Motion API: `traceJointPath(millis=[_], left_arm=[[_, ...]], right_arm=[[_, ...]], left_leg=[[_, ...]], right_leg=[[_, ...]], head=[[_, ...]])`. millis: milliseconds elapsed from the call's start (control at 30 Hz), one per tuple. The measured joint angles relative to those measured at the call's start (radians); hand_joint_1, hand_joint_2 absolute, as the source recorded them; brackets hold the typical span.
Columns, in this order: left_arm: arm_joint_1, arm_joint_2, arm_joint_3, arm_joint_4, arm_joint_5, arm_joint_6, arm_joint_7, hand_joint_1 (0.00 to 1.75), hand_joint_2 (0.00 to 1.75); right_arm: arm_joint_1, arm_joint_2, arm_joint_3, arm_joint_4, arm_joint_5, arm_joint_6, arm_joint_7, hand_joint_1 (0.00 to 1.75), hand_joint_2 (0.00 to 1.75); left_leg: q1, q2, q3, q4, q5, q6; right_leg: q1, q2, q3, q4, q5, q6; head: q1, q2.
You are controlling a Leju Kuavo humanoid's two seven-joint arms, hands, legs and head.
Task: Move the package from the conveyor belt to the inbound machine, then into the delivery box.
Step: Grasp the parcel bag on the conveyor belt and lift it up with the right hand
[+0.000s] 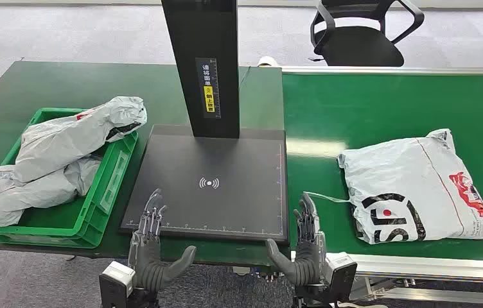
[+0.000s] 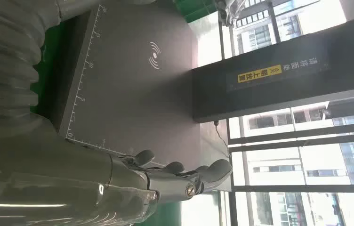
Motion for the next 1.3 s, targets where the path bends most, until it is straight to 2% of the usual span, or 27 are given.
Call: traceJointPath(millis=[133, 367, 533, 700, 767, 900, 1133, 1300], left_arm=[[0.000, 0.000, 0.000, 0.000, 0.000, 0.000, 0.000, 0.00, 1.75], [-0.004, 0.000, -0.001, 0.003, 0.002, -0.004, -0.003, 0.00, 1.75], [-0.014, 0.001, -0.003, 0.025, 0.020, -0.004, -0.023, 0.00, 1.75], [-0.022, 0.003, -0.011, 0.042, 0.030, -0.002, -0.029, 0.00, 1.75], [-0.025, 0.005, -0.015, 0.047, 0.036, -0.002, -0.028, 0.00, 1.75], [-0.035, 0.008, -0.021, 0.058, 0.041, -0.005, -0.021, 0.00, 1.75], [-0.049, 0.013, -0.027, 0.083, 0.057, -0.022, -0.023, 0.00, 1.75], [-0.067, 0.015, -0.027, 0.104, 0.077, -0.037, -0.024, 0.00, 1.75]], right_arm=[[0.000, -0.006, -0.003, -0.010, 0.050, -0.055, 0.014, 0.00, 1.75], [-0.032, -0.073, -0.094, -0.092, 0.262, -0.131, 0.131, 0.00, 1.75], [-0.137, -0.167, -0.252, -0.053, 0.315, -0.137, 0.190, 0.00, 1.75], [-0.298, -0.294, -0.394, 0.159, 0.443, -0.170, 0.270, 0.00, 1.75], [-0.347, -0.336, -0.432, 0.257, 0.471, -0.151, 0.296, 0.00, 1.75], [-0.393, -0.390, -0.476, 0.406, 0.471, -0.047, 0.299, 0.00, 1.75], [-0.431, -0.440, -0.483, 0.547, 0.526, 0.059, 0.324, 0.00, 1.75], [-0.454, -0.463, -0.453, 0.638, 0.613, 0.083, 0.362, 0.00, 1.75]], left_leg=[[0.000, 0.000, 0.000, 0.000, 0.000, 0.000], [0.000, 0.000, 0.000, 0.000, 0.000, 0.000], [-0.001, 0.000, 0.001, 0.001, 0.000, 0.000], [-0.002, 0.000, 0.001, 0.001, 0.001, 0.001], [-0.002, -0.001, 0.001, 0.001, 0.001, 0.001], [-0.001, -0.001, 0.001, 0.001, 0.001, 0.001], [-0.001, -0.001, 0.000, 0.001, 0.000, 0.001], [-0.001, -0.001, 0.001, 0.001, 0.000, 0.001]], right_leg=[[0.000, 0.000, 0.000, 0.000, 0.000, 0.000], [-0.001, 0.000, 0.000, 0.000, 0.000, 0.000], [-0.001, 0.000, 0.001, 0.000, 0.001, 0.001], [-0.002, 0.000, 0.001, 0.000, 0.002, 0.002], [-0.002, 0.000, 0.001, 0.000, 0.002, 0.002], [-0.002, -0.001, 0.001, 0.000, 0.002, 0.002], [-0.002, -0.001, 0.001, 0.000, 0.002, 0.002], [-0.002, -0.001, 0.002, 0.000, 0.002, 0.002]], head=[[0.000, 0.000], [0.000, 0.000], [0.000, 0.000], [0.000, 0.000], [0.000, 0.000], [0.000, 0.000], [0.000, 0.000], [0.000, 0.000]])
